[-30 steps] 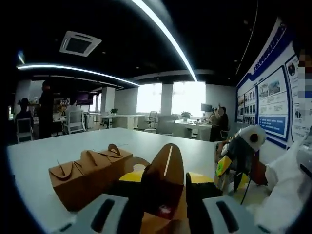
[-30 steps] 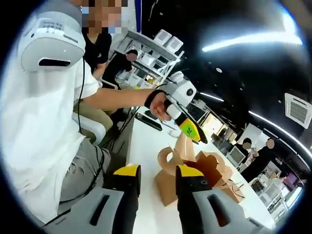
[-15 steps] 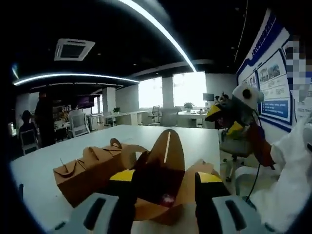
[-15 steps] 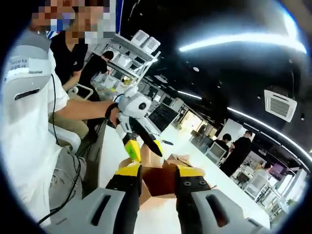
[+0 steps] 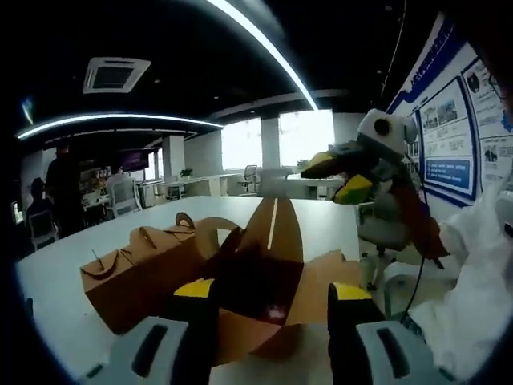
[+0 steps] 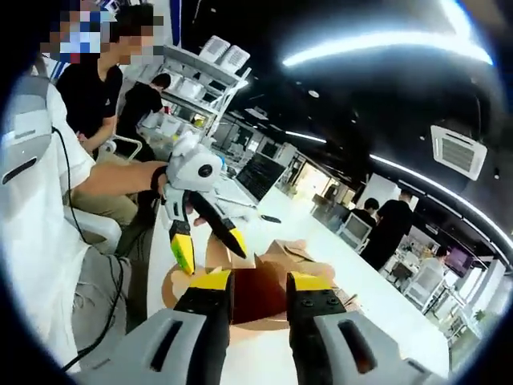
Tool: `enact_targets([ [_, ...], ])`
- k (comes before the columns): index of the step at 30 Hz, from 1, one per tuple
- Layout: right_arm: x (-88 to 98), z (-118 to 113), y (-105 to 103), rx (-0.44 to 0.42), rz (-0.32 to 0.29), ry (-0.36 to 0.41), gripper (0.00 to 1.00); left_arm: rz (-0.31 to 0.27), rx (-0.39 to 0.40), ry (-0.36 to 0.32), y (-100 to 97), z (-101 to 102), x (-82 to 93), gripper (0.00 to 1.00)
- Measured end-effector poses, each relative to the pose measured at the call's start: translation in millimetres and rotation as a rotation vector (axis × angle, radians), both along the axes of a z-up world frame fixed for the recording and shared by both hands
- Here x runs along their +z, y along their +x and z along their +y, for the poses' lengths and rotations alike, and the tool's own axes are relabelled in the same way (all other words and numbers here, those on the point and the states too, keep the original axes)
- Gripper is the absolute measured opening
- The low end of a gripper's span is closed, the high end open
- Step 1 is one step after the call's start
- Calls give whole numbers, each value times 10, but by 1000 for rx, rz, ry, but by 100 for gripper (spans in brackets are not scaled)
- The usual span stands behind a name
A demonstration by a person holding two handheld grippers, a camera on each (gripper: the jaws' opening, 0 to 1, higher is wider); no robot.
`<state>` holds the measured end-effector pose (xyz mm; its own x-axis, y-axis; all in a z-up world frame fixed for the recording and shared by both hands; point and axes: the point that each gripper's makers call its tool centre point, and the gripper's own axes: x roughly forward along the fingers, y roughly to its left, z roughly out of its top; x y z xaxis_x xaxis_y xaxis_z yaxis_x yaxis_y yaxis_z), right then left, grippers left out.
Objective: Pick up one paper box from the group, open the paper box, and remove the item inside
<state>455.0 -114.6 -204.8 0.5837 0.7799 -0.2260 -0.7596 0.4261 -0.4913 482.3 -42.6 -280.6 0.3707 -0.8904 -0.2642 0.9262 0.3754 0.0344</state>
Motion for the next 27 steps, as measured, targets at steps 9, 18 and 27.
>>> enact_targets([
  [9,-111,142,91,25,78,-64,27,-22,-8,20,1,16,-63,58],
  [18,-143,262,182,40,171,-122,25,-32,-13,16,-3,14,-87,58],
  [27,-256,323,213,45,254,-225,23,-47,-19,-3,-19,19,-88,58],
])
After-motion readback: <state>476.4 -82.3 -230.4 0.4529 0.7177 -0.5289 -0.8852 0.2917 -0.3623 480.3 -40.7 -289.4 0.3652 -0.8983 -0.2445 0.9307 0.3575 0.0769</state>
